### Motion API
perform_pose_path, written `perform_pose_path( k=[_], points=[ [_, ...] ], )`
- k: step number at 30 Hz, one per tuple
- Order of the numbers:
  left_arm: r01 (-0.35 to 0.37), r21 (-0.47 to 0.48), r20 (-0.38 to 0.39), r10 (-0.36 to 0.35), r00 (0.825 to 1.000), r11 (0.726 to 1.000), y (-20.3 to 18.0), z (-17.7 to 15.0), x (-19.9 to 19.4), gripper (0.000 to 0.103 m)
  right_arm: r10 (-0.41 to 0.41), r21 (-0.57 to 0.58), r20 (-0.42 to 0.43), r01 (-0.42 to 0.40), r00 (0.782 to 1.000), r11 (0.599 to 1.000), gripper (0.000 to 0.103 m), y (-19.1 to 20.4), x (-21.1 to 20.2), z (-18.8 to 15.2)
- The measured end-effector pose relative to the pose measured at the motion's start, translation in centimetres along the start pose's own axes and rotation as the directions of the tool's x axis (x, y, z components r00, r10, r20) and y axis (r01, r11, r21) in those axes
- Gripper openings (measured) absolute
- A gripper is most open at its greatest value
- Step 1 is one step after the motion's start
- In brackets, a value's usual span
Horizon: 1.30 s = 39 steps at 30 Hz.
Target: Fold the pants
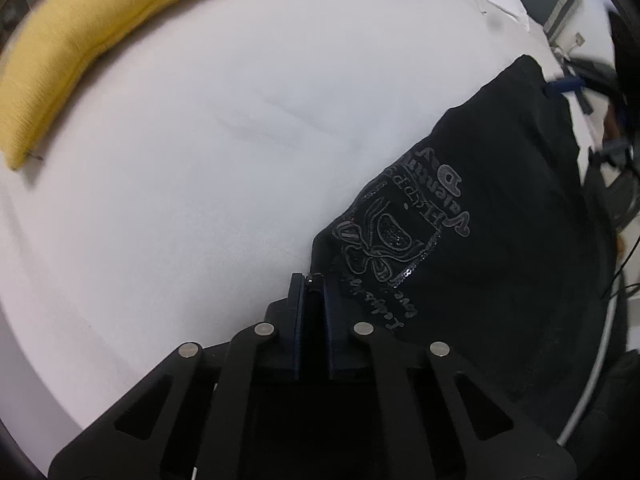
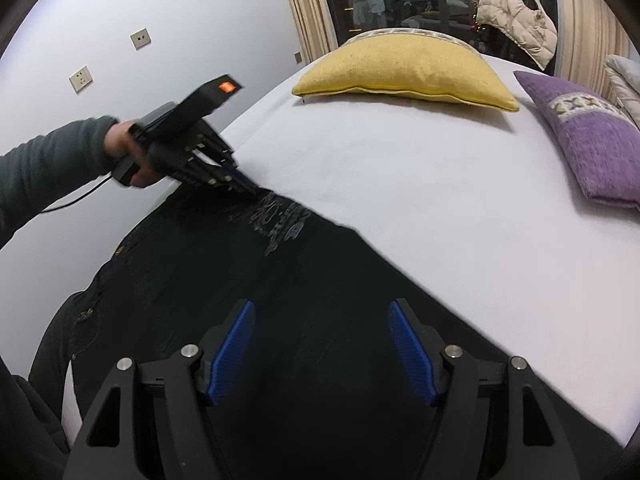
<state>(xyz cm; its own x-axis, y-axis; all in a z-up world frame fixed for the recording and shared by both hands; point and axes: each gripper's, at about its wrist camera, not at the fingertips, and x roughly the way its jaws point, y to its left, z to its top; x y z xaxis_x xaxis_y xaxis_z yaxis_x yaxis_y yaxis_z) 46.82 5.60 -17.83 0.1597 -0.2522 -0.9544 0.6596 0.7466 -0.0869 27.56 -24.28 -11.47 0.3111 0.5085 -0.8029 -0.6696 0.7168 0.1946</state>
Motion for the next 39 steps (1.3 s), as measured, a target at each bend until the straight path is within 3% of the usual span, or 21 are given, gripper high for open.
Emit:
perform_pose_path(
  k=[6,10,18,26,30,33,39],
  points=[
    [-0.043,0.0,0.128,0.043,0.991,0.999,-1.4,-2.0,-3.1,0.006,-0.004,-0.095,-0.102,-0.005,0.995,0.995,0.072,-1.2,3.0,3.2],
    [-0.077,0.027,0.2,0.07,0.977,0.997,-1.6,-3.4,-6.1,0.006,0.003,-0.117,-0.172,-0.024,0.985,0.993,0.062,-2.3,5.5,4.4],
    [-0.13,0.071,0.275,0.106,0.956,0.989,-4.0,-4.3,-7.1,0.006,0.033,-0.168,-0.25,-0.077,0.968,0.983,0.06,-2.6,9.1,5.5],
    [-0.116,0.065,0.276,0.094,0.957,0.991,-5.3,-7.2,-9.3,0.006,0.021,-0.199,-0.299,-0.084,0.954,0.976,0.015,-2.1,9.7,5.2],
    [-0.109,0.058,0.283,0.089,0.955,0.992,-5.4,-7.5,-9.5,0.006,-0.011,-0.184,-0.283,-0.043,0.959,0.982,0.015,-2.9,8.9,5.4],
    [-0.108,0.062,0.284,0.086,0.955,0.992,-5.9,-7.6,-9.6,0.006,-0.04,-0.193,-0.306,-0.021,0.951,0.981,0.016,-3.7,9.4,5.3],
    [-0.111,0.069,0.28,0.088,0.956,0.991,-6.3,-7.8,-9.6,0.006,-0.061,-0.193,-0.337,-0.006,0.939,0.981,0.037,-4.0,11.0,5.1]
  ],
)
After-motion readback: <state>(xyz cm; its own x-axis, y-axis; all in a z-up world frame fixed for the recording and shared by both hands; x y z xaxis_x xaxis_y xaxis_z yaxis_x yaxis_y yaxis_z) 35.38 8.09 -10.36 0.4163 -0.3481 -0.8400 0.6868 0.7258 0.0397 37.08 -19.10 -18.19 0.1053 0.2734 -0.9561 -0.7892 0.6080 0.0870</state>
